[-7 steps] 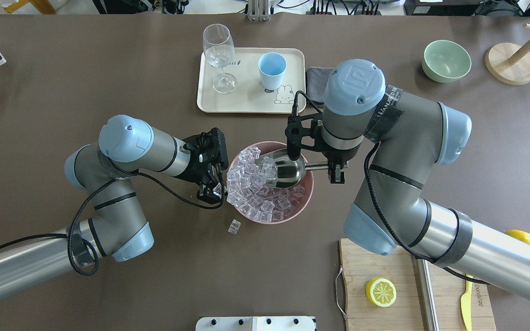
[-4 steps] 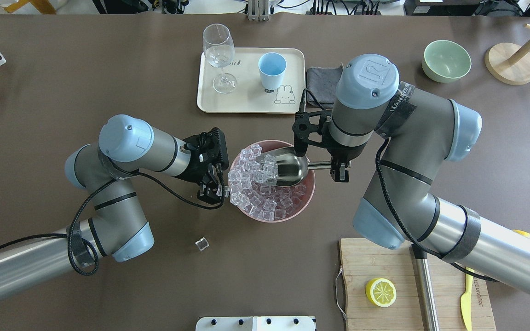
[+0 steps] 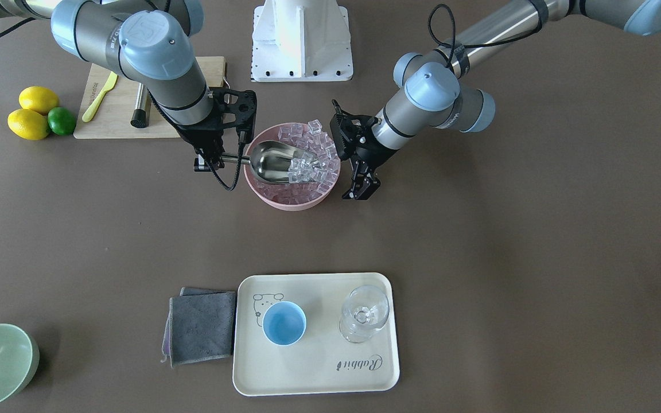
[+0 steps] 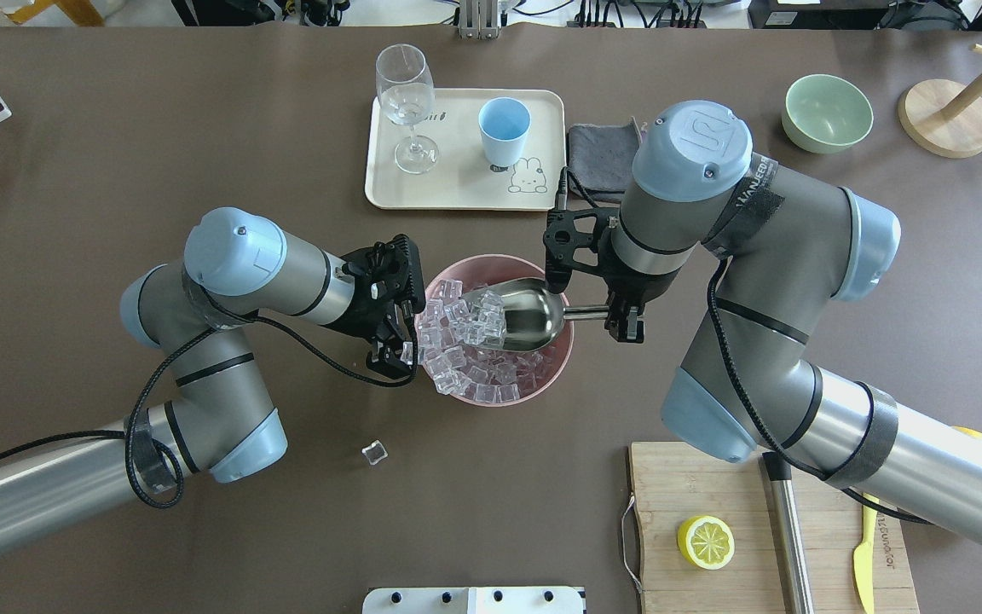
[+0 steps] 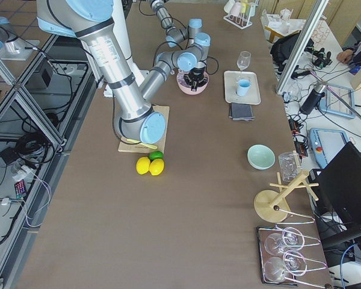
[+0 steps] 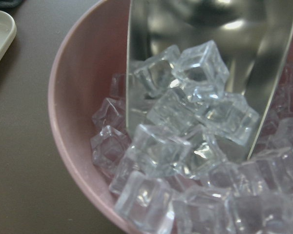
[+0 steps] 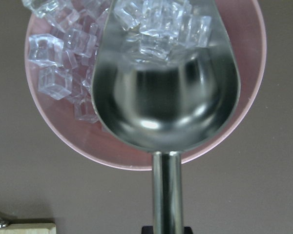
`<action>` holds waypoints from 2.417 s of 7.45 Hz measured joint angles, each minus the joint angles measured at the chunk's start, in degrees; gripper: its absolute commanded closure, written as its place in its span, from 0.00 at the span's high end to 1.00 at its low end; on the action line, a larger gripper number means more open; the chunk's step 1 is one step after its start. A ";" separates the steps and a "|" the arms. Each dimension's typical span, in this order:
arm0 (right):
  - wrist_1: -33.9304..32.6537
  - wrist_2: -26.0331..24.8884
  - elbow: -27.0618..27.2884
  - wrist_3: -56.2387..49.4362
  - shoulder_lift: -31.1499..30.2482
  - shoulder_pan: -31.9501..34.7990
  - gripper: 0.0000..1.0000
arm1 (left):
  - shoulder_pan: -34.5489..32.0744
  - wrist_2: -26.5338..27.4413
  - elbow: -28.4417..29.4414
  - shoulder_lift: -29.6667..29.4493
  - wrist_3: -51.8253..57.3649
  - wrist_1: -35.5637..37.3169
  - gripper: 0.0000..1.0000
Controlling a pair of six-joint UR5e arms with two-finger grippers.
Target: Put ice in cup with scoop
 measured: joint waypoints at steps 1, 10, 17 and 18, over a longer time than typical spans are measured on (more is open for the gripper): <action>0.15 1.36 0.23 -0.03 -0.02 1.05 0.00 | 0.01 0.00 0.00 -0.01 0.00 0.06 0.99; 2.69 11.53 1.90 1.19 -3.96 9.18 0.00 | -0.09 -0.08 -0.36 -0.23 0.00 0.16 0.99; 1.99 10.69 -14.72 12.41 6.45 17.52 0.00 | -5.00 -6.15 -0.96 -0.28 -0.08 0.20 0.99; 1.90 10.13 -16.96 12.89 8.41 17.59 0.00 | -5.59 -7.05 -0.98 -0.28 -0.09 0.20 0.99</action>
